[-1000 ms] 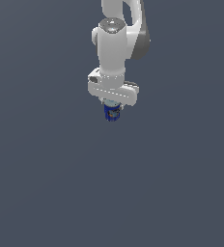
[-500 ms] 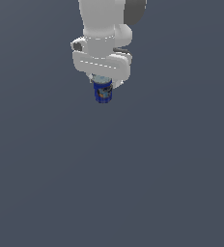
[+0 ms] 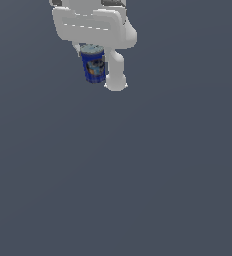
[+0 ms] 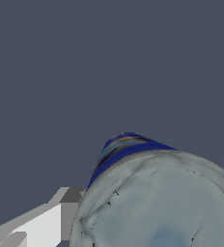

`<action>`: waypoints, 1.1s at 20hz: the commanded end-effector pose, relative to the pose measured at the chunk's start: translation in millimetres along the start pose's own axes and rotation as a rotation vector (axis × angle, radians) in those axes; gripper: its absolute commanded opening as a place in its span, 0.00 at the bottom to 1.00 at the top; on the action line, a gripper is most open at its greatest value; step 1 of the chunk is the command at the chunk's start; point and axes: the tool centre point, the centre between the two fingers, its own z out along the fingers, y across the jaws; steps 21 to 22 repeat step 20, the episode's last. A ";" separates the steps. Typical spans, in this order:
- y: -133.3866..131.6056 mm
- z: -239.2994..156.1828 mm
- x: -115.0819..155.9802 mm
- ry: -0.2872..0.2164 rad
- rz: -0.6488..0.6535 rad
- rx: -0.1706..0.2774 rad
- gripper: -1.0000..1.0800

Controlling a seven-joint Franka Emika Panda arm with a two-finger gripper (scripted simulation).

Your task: Pick up the object and move it to a goal position.

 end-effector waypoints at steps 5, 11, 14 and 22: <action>18.4 -54.1 3.5 0.003 -0.001 0.000 0.00; 28.4 -83.1 6.7 0.003 -0.001 0.000 0.00; 31.2 -91.1 8.0 0.003 -0.001 0.000 0.00; 32.7 -96.7 9.2 0.003 -0.002 0.000 0.00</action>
